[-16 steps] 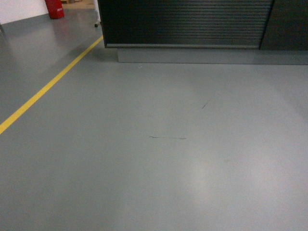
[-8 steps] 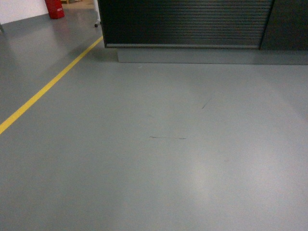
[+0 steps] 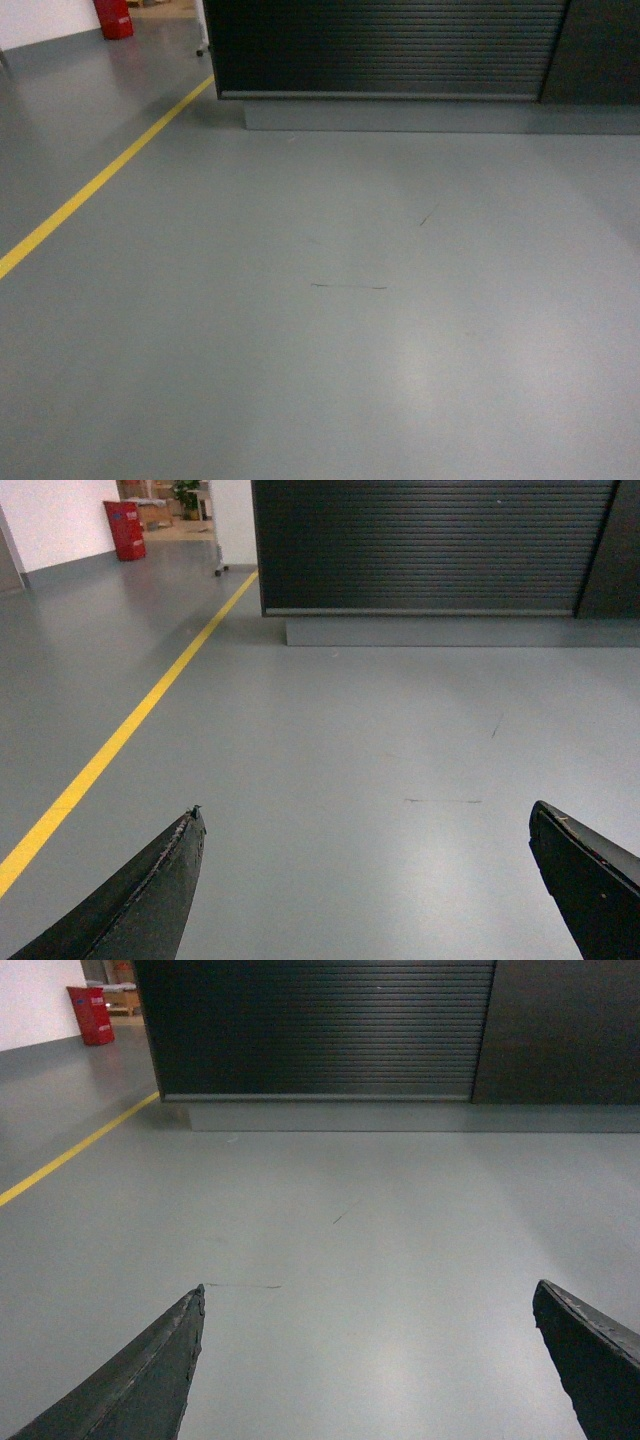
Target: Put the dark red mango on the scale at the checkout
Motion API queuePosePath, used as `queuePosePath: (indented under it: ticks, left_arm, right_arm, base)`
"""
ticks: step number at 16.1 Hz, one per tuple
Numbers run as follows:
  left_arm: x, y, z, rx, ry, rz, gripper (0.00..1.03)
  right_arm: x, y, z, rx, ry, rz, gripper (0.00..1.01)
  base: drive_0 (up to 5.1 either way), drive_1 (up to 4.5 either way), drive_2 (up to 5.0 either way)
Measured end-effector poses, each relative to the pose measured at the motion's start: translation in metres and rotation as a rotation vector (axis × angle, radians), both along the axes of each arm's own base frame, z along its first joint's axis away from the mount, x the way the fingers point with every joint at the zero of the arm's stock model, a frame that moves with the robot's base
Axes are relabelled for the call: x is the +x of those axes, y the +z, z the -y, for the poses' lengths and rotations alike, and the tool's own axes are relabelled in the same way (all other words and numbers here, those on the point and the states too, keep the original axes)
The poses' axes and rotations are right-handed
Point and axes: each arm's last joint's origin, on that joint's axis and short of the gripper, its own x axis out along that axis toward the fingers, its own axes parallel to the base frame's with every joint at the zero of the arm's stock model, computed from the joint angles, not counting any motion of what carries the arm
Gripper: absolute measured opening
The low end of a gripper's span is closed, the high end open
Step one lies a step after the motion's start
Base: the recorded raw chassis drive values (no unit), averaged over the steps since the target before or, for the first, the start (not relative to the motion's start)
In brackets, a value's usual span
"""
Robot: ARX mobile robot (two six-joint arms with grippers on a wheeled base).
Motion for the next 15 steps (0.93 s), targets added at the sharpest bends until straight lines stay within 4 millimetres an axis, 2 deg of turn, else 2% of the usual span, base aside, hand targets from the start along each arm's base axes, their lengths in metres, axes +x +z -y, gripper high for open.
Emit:
queuePosePath:
  ticks: [15]
  left_arm:
    - [0.0,0.0002,0.0,0.0,0.0,0.001,0.98]
  right_arm:
    - [0.0,0.0,0.0,0.0,0.0,0.0,0.98]
  base:
    - [0.0,0.0,0.0]
